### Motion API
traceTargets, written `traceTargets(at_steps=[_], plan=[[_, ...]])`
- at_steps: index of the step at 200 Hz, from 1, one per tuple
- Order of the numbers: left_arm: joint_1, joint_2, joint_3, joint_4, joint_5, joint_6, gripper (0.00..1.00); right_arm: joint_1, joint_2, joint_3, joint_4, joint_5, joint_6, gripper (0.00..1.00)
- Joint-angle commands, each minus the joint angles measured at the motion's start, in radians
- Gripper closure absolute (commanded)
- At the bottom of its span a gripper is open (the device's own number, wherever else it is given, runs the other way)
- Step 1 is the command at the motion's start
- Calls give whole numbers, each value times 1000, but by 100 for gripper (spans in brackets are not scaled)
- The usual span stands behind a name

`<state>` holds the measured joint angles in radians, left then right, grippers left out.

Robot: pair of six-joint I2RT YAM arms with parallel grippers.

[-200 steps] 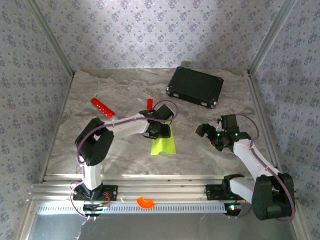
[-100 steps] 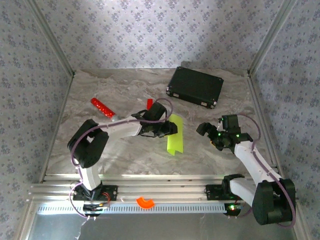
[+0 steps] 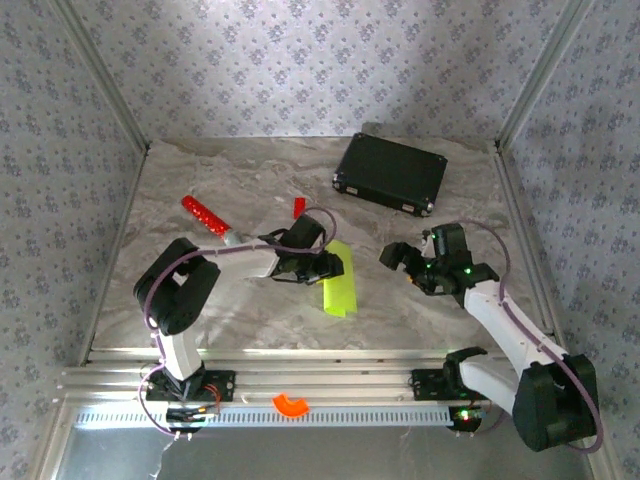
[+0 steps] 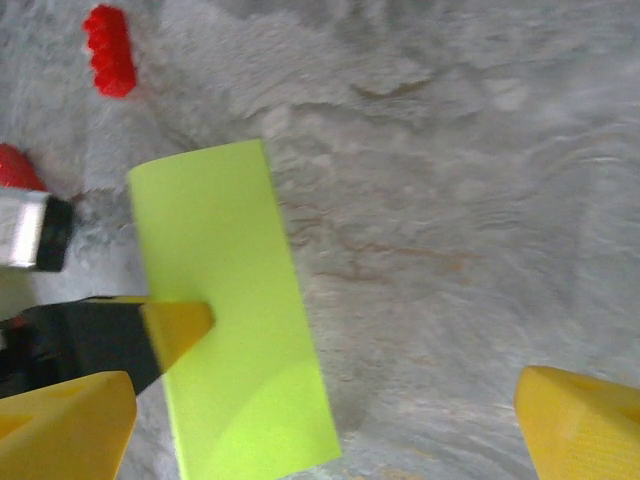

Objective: Fold a paper plane with a square sheet of paper (pick it up from the middle)

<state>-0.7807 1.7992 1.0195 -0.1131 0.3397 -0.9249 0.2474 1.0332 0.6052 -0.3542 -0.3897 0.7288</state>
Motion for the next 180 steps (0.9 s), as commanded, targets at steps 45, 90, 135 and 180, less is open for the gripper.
traceTargets(at_steps=[45,90,135,180], plan=[[6,-45,-24,-53,-101,21,42,54,81,24,69,-69,-10,7],[7,-94,-6,-190,-192,118,26,81,99,46,77,-73,-31,13],[10,-92,35,-308,-249,198,27,94,123,33,129,-101,-2,22],[22,-85,34,-312,-258,203,33,121,157,32,159,-116,3,30]])
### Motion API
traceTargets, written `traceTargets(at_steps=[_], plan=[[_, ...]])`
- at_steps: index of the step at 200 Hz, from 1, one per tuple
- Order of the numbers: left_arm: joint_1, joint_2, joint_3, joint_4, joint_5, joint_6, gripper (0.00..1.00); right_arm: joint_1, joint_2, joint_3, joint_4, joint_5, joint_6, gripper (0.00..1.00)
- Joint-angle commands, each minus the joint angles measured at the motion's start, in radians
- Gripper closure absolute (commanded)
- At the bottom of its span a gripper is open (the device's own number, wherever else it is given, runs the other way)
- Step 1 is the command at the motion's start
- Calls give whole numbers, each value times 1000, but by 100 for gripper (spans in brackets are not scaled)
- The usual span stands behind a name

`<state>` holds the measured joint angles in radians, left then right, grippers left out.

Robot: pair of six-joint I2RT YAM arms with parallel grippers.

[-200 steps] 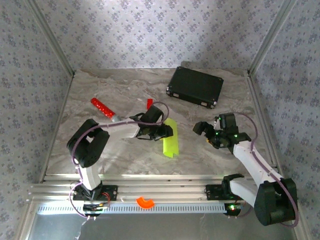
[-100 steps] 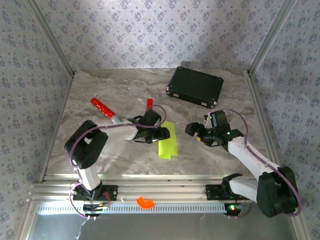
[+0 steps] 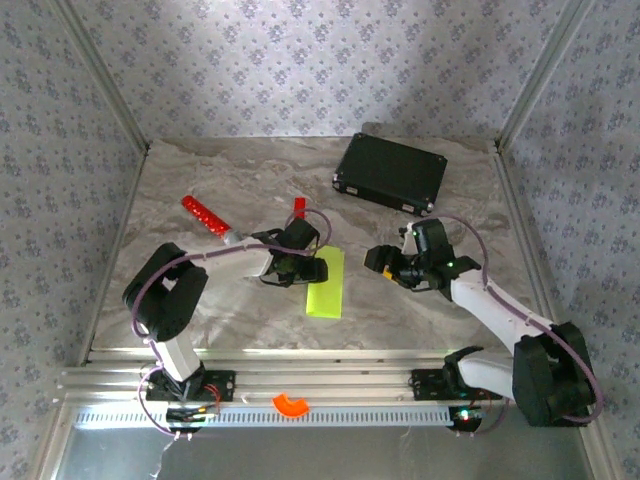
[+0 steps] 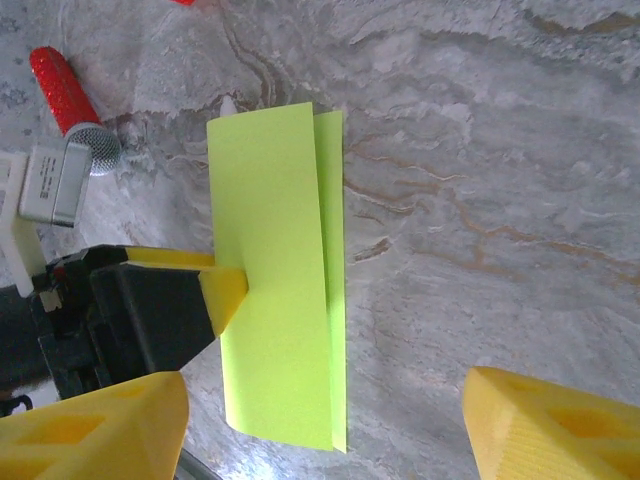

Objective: Fold a paper plane with a square sheet of paper (pick it up from the middle)

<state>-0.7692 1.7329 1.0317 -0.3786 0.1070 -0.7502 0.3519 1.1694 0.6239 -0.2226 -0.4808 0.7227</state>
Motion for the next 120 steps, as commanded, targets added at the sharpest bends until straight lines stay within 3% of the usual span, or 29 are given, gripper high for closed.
traceTargets(at_steps=[1,41,120], plan=[[11,-18,22,-47,-25,29,33,17,23,13,29,-27,9,30],[11,7,34,-64,-16,72,33,54,73,25,61,-35,22,36],[3,93,83,-73,32,119,28,104,190,41,104,-26,38,61]])
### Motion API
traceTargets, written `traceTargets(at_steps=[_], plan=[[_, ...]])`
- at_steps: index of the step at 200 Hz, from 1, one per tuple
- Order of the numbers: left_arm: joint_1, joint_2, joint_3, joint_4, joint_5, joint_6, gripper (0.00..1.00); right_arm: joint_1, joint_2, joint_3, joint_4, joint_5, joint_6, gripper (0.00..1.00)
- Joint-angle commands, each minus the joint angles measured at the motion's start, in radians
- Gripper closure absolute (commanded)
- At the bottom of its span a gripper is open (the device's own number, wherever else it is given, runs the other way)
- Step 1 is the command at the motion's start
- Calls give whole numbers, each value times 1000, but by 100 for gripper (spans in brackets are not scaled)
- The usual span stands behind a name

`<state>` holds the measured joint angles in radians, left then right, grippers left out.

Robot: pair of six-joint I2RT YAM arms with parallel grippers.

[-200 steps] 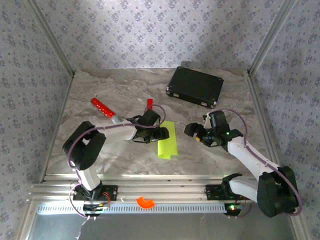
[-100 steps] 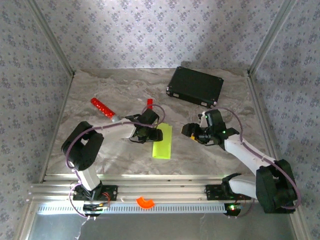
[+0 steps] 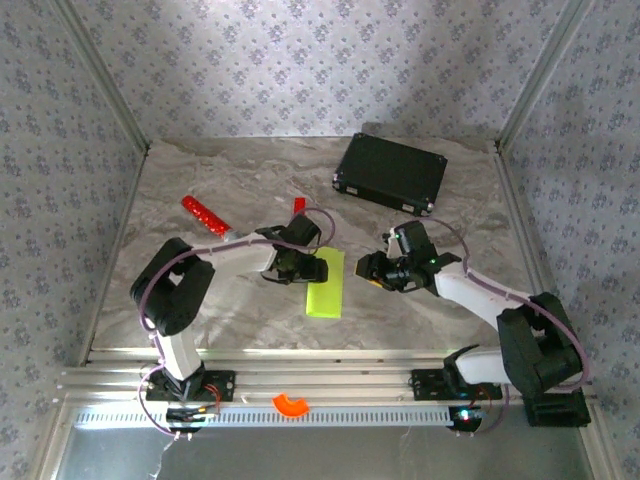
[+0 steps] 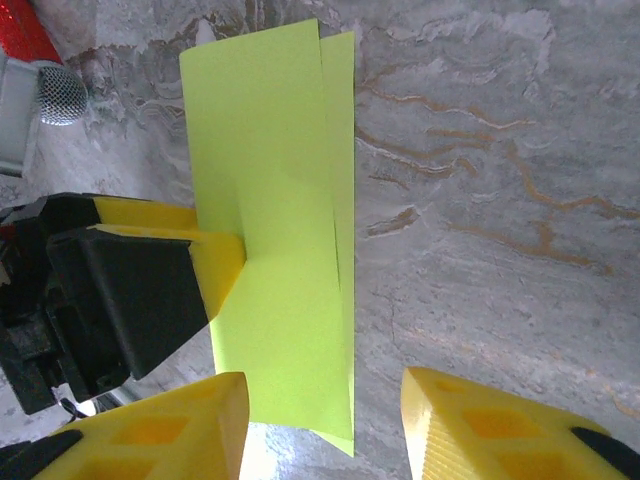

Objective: Fold a paper plane with a square sheet of paper (pick it up from the middle)

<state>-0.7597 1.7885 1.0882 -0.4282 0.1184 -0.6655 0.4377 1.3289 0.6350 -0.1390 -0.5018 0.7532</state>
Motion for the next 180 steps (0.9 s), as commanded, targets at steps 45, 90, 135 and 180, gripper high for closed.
traceTargets(at_steps=[45,90,135,180], plan=[[-32,81,79,-91,6,109,26,36,97,37,42,8,27,78],[-33,101,78,-98,-29,70,25,49,139,38,76,4,47,86],[-35,112,67,-85,-43,13,25,66,164,51,94,9,57,89],[-34,112,66,-78,-36,26,25,68,161,39,97,32,64,89]])
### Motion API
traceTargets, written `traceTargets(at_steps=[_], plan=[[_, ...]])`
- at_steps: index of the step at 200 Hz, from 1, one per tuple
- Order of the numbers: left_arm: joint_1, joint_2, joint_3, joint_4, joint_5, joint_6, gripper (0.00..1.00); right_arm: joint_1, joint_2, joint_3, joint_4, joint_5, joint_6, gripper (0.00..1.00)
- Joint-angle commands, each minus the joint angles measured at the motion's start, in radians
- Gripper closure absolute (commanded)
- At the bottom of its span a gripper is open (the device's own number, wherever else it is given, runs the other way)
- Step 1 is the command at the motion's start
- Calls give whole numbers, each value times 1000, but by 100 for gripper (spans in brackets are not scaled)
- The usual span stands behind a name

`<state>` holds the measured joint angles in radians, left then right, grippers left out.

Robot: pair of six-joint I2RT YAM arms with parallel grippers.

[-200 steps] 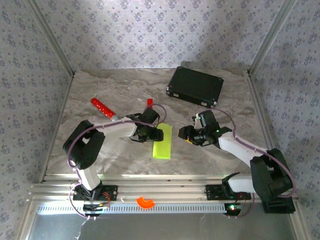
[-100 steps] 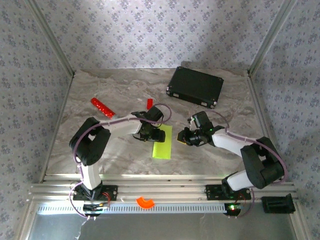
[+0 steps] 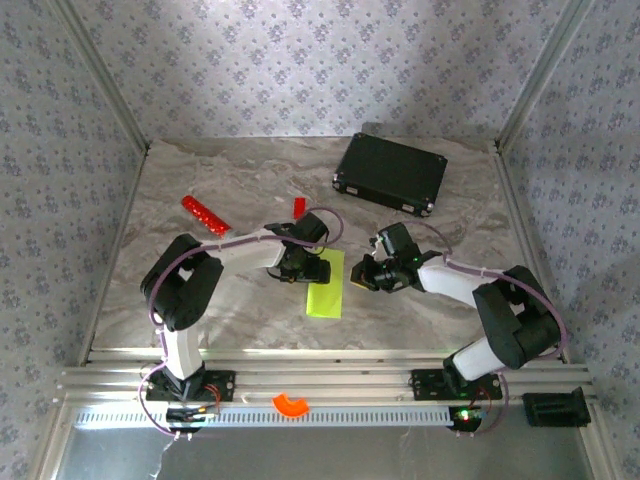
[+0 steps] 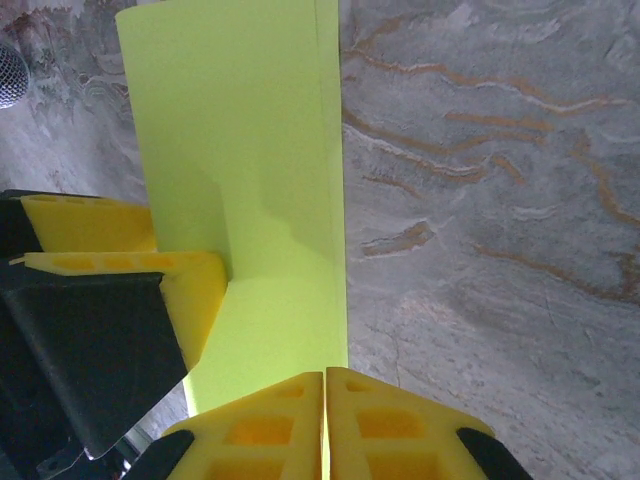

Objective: Fold a paper plane with a square sheet of paper (pick it up from the middle)

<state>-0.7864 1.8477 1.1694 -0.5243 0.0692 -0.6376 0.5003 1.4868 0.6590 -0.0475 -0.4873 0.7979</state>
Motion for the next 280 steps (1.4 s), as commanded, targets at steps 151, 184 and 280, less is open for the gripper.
traceTargets(at_steps=[151,184,280], plan=[[-10,47,-24,44,41,47,25,26,91,79,38,-9,36,97],[-10,47,-17,43,38,57,25,40,130,105,49,-25,40,96],[-16,53,-16,48,57,79,25,64,218,122,85,-54,49,95]])
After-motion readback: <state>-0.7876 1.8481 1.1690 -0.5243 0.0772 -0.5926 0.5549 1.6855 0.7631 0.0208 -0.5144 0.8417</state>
